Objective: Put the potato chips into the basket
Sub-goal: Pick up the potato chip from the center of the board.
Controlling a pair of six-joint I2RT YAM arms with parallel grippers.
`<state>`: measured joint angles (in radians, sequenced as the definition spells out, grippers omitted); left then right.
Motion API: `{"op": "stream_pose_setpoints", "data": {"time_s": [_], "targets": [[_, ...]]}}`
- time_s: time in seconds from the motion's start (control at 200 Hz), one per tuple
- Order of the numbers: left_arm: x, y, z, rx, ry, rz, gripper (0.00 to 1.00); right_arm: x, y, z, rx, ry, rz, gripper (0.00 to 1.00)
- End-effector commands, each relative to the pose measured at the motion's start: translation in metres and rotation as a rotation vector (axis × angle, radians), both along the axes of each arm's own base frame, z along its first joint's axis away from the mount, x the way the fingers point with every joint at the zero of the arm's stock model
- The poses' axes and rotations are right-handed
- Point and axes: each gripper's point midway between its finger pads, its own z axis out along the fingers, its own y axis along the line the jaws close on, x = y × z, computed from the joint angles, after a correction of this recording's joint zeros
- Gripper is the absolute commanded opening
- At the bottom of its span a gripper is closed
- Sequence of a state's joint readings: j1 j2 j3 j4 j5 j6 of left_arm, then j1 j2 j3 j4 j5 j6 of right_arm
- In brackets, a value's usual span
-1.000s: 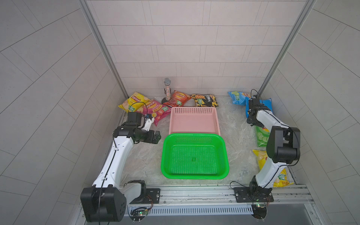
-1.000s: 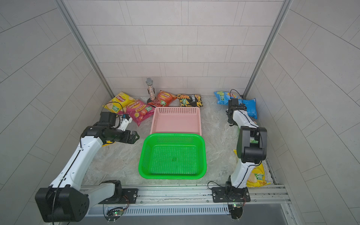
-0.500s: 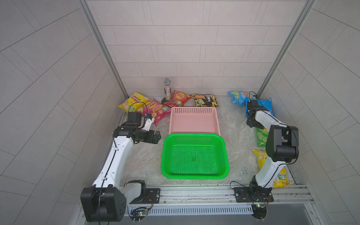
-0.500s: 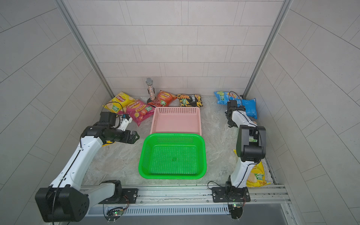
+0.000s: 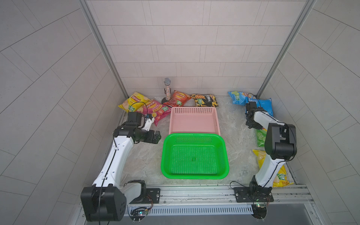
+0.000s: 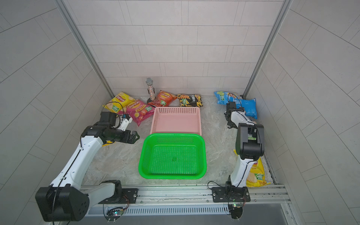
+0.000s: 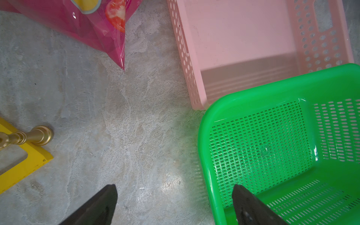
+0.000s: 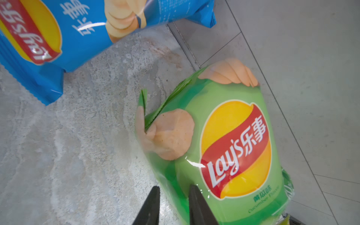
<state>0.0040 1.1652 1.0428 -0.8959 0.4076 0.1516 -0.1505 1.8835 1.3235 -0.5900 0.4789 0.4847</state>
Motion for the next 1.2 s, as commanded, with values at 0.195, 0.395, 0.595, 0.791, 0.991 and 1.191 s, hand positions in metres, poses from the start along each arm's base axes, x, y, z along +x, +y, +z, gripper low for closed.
{"op": "stream_pose_setpoints", "data": {"time_s": [0.195,0.395,0.595,0.791,0.991,1.191], "targets": [[-0.004,0.000,-0.003,-0.003,0.019,-0.012,1.00,-0.003,-0.001,0.004,-0.078,0.008,-0.005,0.57],[-0.003,-0.003,-0.003,-0.017,0.035,-0.018,1.00,0.004,-0.001,0.007,-0.194,0.050,-0.019,0.65],[-0.003,-0.005,-0.003,-0.027,0.042,-0.031,1.00,0.014,-0.002,0.009,-0.213,0.029,-0.030,0.63],[-0.003,-0.005,-0.002,-0.027,0.041,-0.028,0.99,0.024,-0.003,0.003,-0.216,0.056,-0.023,0.58],[-0.003,-0.006,-0.003,-0.034,0.042,-0.032,1.00,0.023,-0.007,-0.004,-0.214,0.076,-0.035,0.55],[-0.004,-0.007,-0.002,-0.037,0.039,-0.034,0.99,0.023,-0.011,-0.008,-0.197,0.099,-0.046,0.55]]}}
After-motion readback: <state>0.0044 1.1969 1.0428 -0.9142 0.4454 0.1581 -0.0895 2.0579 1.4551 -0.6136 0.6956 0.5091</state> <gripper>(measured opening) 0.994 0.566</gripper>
